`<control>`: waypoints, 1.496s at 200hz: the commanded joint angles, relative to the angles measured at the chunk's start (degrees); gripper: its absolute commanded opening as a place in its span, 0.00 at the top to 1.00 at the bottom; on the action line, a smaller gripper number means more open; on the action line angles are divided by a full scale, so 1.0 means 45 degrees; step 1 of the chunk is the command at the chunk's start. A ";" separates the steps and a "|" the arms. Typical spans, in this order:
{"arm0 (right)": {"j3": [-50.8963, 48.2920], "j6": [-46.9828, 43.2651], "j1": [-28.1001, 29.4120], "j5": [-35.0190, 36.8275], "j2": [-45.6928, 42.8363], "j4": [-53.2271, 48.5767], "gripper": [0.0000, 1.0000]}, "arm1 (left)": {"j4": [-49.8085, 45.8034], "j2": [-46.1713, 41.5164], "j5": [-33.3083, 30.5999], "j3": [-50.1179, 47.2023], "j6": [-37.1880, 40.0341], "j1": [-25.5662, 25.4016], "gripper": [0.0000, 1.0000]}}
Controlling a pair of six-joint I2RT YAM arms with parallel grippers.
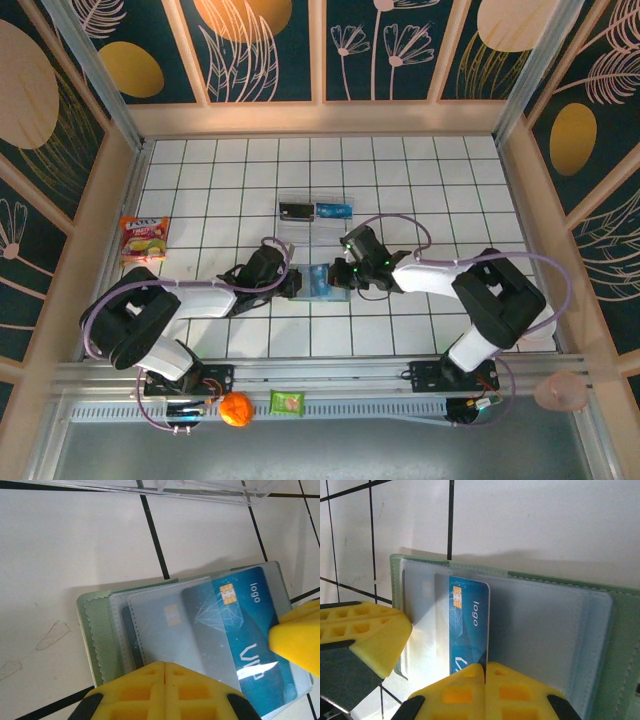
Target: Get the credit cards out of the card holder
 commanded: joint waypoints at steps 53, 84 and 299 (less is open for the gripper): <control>0.0500 -0.3315 -0.0171 0.1731 -0.2536 -0.2557 1.00 | -0.1254 0.0222 0.0205 0.0201 0.0378 0.0026 1.00; 0.1429 -0.5249 -0.0132 0.1808 -0.3132 -0.3210 1.00 | -0.1618 -0.0280 0.0266 0.0728 0.0562 0.0035 0.81; 1.0562 -1.6963 0.0126 0.6561 0.2716 -0.9080 1.00 | -0.5846 -0.6345 -0.0852 0.0805 -0.0150 0.1129 0.01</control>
